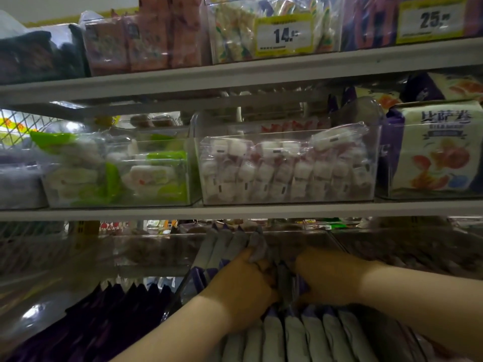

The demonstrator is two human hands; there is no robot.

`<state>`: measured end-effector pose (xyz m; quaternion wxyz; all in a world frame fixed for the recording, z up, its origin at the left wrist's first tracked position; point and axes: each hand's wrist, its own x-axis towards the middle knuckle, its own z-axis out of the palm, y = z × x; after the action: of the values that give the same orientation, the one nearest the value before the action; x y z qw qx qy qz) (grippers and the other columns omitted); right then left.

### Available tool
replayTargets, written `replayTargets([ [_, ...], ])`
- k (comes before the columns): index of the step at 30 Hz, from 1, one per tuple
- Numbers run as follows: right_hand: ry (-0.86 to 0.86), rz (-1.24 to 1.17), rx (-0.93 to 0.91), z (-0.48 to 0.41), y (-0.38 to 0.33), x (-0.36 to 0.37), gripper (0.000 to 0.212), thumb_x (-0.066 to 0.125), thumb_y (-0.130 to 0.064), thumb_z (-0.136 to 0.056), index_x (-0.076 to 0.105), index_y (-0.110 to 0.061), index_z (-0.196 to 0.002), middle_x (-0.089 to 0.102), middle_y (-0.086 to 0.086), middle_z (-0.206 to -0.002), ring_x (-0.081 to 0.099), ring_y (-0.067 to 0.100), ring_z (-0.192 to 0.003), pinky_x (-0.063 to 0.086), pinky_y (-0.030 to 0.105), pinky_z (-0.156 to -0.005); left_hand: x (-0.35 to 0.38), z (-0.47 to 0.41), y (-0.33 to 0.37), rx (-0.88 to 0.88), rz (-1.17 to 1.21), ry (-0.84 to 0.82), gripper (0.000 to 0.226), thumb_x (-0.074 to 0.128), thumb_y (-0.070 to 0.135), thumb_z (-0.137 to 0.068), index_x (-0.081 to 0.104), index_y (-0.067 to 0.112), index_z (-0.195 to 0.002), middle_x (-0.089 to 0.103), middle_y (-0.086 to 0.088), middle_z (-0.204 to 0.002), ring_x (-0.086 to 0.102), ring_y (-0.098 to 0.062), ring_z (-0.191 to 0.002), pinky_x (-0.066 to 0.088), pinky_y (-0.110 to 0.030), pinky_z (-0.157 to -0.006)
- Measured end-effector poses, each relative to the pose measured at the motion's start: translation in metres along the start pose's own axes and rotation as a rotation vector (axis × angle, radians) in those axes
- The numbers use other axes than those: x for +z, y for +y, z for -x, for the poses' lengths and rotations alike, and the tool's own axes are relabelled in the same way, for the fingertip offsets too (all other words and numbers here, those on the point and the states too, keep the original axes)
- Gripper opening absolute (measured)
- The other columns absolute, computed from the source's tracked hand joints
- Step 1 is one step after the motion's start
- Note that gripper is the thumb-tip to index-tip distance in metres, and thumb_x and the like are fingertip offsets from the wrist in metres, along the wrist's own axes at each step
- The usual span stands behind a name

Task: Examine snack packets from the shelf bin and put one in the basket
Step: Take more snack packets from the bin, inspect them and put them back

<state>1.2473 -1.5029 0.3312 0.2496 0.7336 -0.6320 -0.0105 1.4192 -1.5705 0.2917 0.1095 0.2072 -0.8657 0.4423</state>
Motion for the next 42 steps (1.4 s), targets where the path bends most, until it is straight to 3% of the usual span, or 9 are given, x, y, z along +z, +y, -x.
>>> replayTargets([
  [7, -0.243, 0.08, -0.076, 0.002, -0.004, -0.003, 0.037, 0.053, -0.032, -0.096, 0.062, -0.007, -0.121, 0.064, 0.016, -0.117, 0.061, 0.033, -0.104, 0.051, 0.039, -0.09, -0.002, -0.004, -0.003, 0.071, -0.078, 0.082, 0.04, 0.042, 0.019, -0.097, 0.053, 0.029, -0.134, 0.057, -0.001, -0.131, 0.036, -0.029, -0.134, 0.004, -0.053, -0.119],
  [13, -0.427, 0.037, -0.124, 0.0, -0.001, -0.009, 0.031, 0.047, -0.015, -0.097, 0.061, -0.005, -0.123, 0.062, 0.018, -0.12, 0.057, 0.034, -0.106, 0.043, 0.033, -0.09, -0.002, -0.004, -0.004, 0.061, -0.08, 0.029, 0.038, 0.045, 0.021, -0.097, 0.054, 0.035, -0.131, 0.057, 0.003, -0.133, 0.037, -0.025, -0.134, 0.006, -0.054, -0.118],
  [17, -0.326, -0.17, -0.075, 0.002, 0.0, -0.014, 0.033, 0.053, -0.006, -0.088, 0.065, -0.01, -0.119, 0.069, 0.007, -0.109, 0.061, 0.023, -0.096, 0.048, 0.028, -0.087, -0.006, -0.007, -0.002, 0.036, -0.046, -0.027, 0.04, 0.046, 0.019, -0.095, 0.055, 0.035, -0.131, 0.056, 0.001, -0.136, 0.034, -0.028, -0.136, 0.012, -0.052, -0.117],
  [21, 0.004, -0.251, 0.008, 0.016, 0.019, -0.034, 0.038, 0.05, -0.012, -0.092, 0.066, -0.026, -0.123, 0.066, -0.008, -0.121, 0.06, 0.009, -0.105, 0.038, 0.007, -0.081, -0.019, -0.011, -0.002, -0.053, 0.118, -0.119, 0.038, 0.049, 0.012, -0.092, 0.059, 0.027, -0.125, 0.057, -0.006, -0.133, 0.044, -0.033, -0.128, 0.028, -0.045, -0.109],
  [24, 0.059, -0.183, 0.103, 0.037, 0.04, -0.038, 0.032, 0.051, -0.021, -0.093, 0.067, -0.029, -0.12, 0.065, -0.009, -0.124, 0.06, 0.011, -0.111, 0.04, 0.014, -0.088, -0.028, -0.014, 0.001, -0.138, 0.302, -0.019, 0.039, 0.047, 0.018, -0.095, 0.057, 0.033, -0.129, 0.056, 0.0, -0.136, 0.048, -0.031, -0.124, 0.036, -0.037, -0.103],
  [28, 0.038, -0.163, 0.098, 0.057, 0.05, -0.027, 0.024, 0.052, -0.028, -0.094, 0.07, -0.019, -0.108, 0.07, -0.002, -0.107, 0.061, 0.012, -0.093, 0.045, 0.023, -0.08, -0.038, -0.031, 0.021, -0.067, 0.574, 0.247, 0.039, 0.043, 0.025, -0.094, 0.059, 0.031, -0.128, 0.06, 0.005, -0.132, 0.052, -0.024, -0.121, 0.04, -0.036, -0.105],
  [31, 0.128, -0.216, 0.099, 0.064, 0.052, -0.015, 0.024, 0.051, -0.026, -0.096, 0.07, -0.012, -0.095, 0.068, -0.002, -0.093, 0.053, 0.002, -0.078, 0.039, 0.015, -0.067, -0.038, -0.049, 0.039, -0.031, 0.716, 0.153, 0.031, 0.044, 0.027, -0.094, 0.065, 0.025, -0.117, 0.064, -0.002, -0.123, 0.058, -0.027, -0.114, 0.048, -0.038, -0.095],
  [36, 0.189, -0.33, 0.092, 0.07, 0.058, -0.001, 0.03, 0.047, -0.033, -0.098, 0.07, -0.013, -0.096, 0.068, -0.001, -0.108, 0.06, 0.011, -0.097, 0.045, 0.028, -0.087, -0.032, -0.066, 0.032, -0.005, 0.69, 0.109, 0.017, 0.057, 0.026, -0.093, 0.07, 0.022, -0.103, 0.068, -0.002, -0.113, 0.062, -0.025, -0.105, 0.045, -0.029, -0.079],
  [42, 0.258, -0.413, 0.044, 0.071, 0.057, 0.005, 0.027, 0.047, -0.027, -0.099, 0.071, -0.014, -0.094, 0.067, -0.002, -0.109, 0.058, 0.009, -0.096, 0.043, 0.026, -0.086, -0.032, -0.078, 0.033, 0.06, 0.626, 0.049, 0.024, 0.056, 0.024, -0.093, 0.07, 0.028, -0.113, 0.063, 0.0, -0.125, 0.058, -0.025, -0.114, 0.049, -0.035, -0.092],
])
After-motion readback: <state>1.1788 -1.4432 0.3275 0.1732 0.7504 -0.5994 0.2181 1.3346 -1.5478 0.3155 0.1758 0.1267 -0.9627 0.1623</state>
